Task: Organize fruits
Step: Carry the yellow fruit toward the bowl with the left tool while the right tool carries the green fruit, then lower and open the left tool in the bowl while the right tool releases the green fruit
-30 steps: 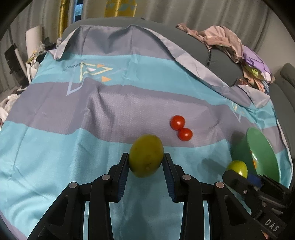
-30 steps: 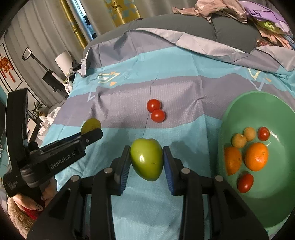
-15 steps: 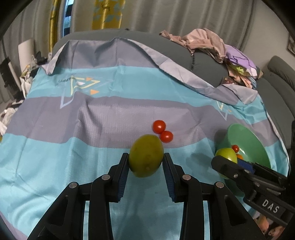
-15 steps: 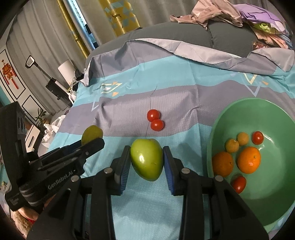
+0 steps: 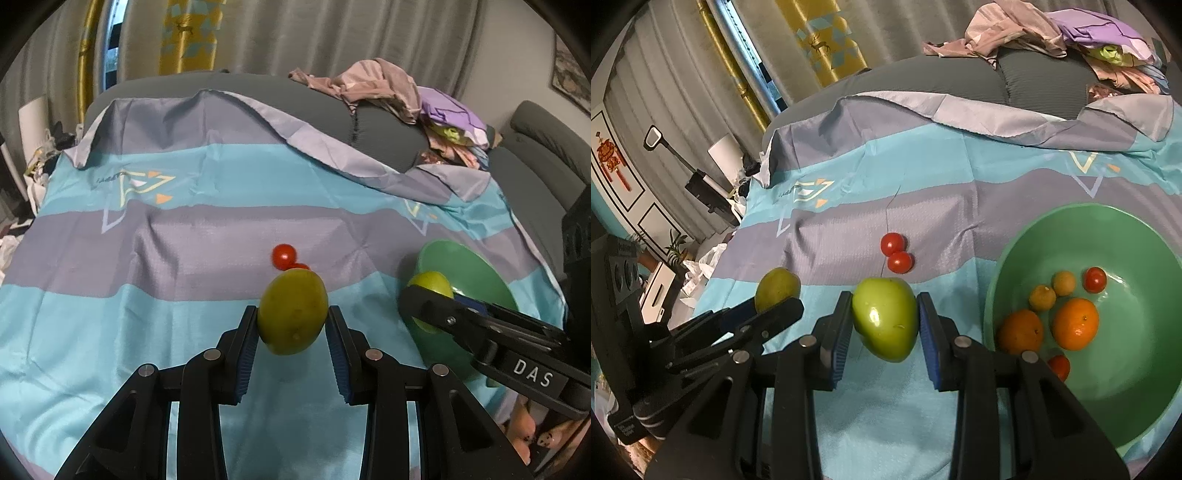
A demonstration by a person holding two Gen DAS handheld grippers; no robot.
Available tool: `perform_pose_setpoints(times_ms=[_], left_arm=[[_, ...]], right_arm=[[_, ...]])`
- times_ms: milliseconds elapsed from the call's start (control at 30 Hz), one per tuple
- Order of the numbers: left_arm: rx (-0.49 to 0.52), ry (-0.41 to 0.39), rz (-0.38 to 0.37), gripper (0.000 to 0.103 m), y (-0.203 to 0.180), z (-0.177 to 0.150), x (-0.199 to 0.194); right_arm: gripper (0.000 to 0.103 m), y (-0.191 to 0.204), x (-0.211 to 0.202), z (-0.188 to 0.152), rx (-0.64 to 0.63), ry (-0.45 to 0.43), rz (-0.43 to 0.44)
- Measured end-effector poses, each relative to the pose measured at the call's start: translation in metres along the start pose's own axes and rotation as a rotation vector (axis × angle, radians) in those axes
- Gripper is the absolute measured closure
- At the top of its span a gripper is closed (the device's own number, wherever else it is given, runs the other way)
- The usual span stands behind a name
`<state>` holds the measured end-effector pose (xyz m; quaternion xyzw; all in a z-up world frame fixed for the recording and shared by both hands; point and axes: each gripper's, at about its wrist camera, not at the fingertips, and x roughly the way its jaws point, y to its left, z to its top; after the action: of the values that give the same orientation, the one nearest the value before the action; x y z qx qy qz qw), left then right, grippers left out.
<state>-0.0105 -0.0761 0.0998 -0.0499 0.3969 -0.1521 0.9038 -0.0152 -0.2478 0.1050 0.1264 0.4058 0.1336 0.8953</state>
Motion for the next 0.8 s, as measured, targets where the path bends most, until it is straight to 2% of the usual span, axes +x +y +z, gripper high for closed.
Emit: perform_pose_setpoints(times_ms=[433,800], left_arm=[[0.041,-0.002,-0.047,0.066,-0.022,-0.001,-0.005],[0.082,-0.007,-0.086,0.066,-0.051,0.006,-0.001]], right_arm=[[0.068,-0.007,-0.017,0.004,0.017,-0.04,-0.001],[0.068,-0.032,-0.036,0.01,0.074,-0.086,-0.012]])
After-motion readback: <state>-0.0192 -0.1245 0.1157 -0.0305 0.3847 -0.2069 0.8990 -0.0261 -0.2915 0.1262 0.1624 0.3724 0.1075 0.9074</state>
